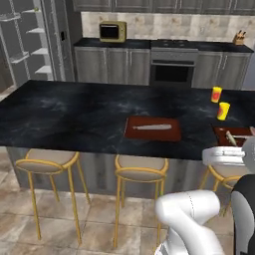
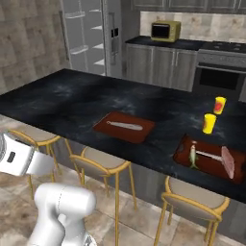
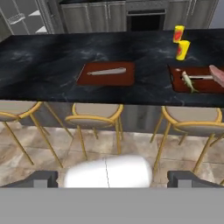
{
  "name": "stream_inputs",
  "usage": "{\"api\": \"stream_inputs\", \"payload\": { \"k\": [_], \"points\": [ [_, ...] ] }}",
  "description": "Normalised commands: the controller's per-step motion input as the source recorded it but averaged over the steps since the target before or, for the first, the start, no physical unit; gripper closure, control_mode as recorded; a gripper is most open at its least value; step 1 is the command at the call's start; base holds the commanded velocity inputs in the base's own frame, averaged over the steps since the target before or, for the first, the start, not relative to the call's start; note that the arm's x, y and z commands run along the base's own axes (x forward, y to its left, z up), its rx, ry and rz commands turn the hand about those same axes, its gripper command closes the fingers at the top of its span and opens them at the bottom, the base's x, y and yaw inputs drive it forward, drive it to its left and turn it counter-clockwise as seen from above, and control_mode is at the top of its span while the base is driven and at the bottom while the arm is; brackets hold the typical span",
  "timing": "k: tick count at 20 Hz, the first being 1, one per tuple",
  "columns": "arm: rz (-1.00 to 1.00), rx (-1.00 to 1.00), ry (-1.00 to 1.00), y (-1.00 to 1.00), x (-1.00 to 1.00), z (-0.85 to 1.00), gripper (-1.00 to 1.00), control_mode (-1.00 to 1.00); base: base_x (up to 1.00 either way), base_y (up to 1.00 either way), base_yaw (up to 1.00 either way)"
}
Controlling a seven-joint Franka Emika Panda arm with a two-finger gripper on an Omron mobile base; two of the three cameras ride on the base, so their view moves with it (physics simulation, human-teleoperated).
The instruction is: Gather the corn and broccoli from the fridge and place them on a tray on the dining counter. Then gather the steak and fish from the fridge and place them on the other tray.
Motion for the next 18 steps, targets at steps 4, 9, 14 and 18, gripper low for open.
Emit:
{"api": "stream_inputs", "payload": {
  "k": [4, 9, 14, 18],
  "points": [
    [0.0, 0.0, 0.0, 0.0, 0.0, 0.0, -1.0, 1.0, 0.0, 1.0, -0.22],
    [0.0, 0.0, 0.0, 0.0, 0.0, 0.0, -1.0, 1.0, 0.36, 1.0, -0.21],
    [0.0, 0.0, 0.0, 0.0, 0.0, 0.0, -1.0, 1.0, 0.29, 1.0, -0.16],
    [0.0, 0.0, 0.0, 0.0, 0.0, 0.0, -1.0, 1.0, 0.29, 1.0, -0.09]
  ]
}}
